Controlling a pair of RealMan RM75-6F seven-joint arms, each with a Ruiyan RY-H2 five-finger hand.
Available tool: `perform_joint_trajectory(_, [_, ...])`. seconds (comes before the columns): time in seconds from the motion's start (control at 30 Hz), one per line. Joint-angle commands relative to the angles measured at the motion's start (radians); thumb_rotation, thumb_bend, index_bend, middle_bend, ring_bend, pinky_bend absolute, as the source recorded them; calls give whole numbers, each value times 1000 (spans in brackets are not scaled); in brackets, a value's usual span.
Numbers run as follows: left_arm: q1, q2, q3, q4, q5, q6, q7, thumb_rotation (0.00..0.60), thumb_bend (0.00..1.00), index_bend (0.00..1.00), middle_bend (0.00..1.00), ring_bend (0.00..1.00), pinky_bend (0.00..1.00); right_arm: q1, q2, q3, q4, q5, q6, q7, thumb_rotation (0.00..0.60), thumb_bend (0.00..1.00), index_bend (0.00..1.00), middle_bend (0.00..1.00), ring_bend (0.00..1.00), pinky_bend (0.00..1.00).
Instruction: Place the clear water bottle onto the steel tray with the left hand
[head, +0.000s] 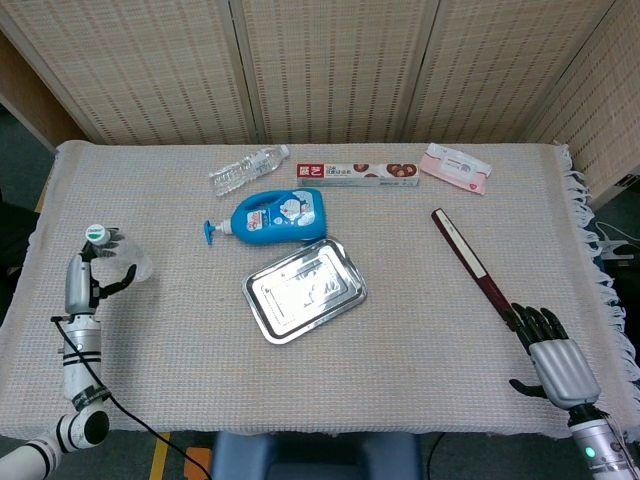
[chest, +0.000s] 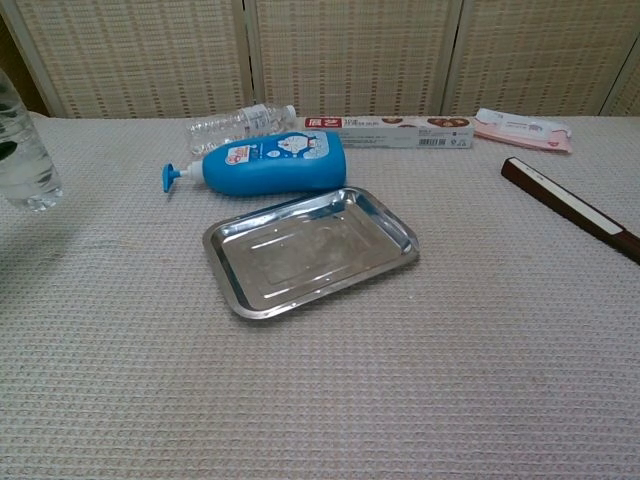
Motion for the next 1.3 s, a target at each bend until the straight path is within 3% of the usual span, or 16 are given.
perform_joint_trajectory(0.03, [8, 17, -1, -22, 13, 10, -70, 600, 797, 864, 931, 692, 716, -2, -3, 3, 3, 1, 7, -11, 600, 0, 0, 0, 0, 0])
perform_joint_trajectory(0.13, [38, 30, 42, -99, 77, 59, -124, 600, 798, 864, 931, 692, 718, -6, -12, 10, 9, 7, 19, -34, 600, 0, 0, 0, 0, 0])
perform_joint_trajectory(0.2, [79, 47, 114, -209, 165, 122, -151, 600, 799, 864, 931, 692, 719, -6, -15, 11, 6, 8, 18, -33, 600, 0, 0, 0, 0, 0])
perform_joint_trajectory(0.23, [91, 41, 189, -286, 253, 149, -146, 600, 800, 864, 931, 692, 718, -1, -14, 5, 5, 4, 6, -24, 600, 0, 0, 0, 0, 0])
perform_joint_trajectory(0.27, [94, 42, 203, -297, 271, 160, -124, 600, 800, 864, 931, 692, 718, 2, -12, 4, 5, 2, 1, -16, 600, 0, 0, 0, 0, 0])
perform_joint_trajectory(0.4, [62, 31, 141, -203, 216, 146, -66, 600, 799, 864, 929, 692, 717, 3, -1, 5, 7, -1, 4, 2, 600, 0, 0, 0, 0, 0])
perform_joint_trajectory(0.53, [23, 47, 42, -53, 83, 48, -118, 600, 801, 864, 929, 692, 716, -1, 3, 7, 5, 1, 12, 3, 600, 0, 0, 0, 0, 0])
perform_joint_trajectory(0.6, [25, 63, 29, -54, 68, 36, -159, 600, 801, 864, 928, 692, 717, -2, 3, 6, 4, 0, 12, 0, 600, 0, 0, 0, 0, 0])
perform_joint_trajectory(0.93, [42, 53, 126, -202, 170, 98, -85, 600, 801, 864, 928, 692, 717, -9, 10, -8, -10, -35, 32, 11, 600, 0, 0, 0, 0, 0])
perform_joint_trajectory(1.3, [-44, -27, 123, -286, 144, 20, 65, 600, 799, 864, 928, 692, 717, 1, 15, -14, -1, -29, 2, 33, 600, 0, 0, 0, 0, 0])
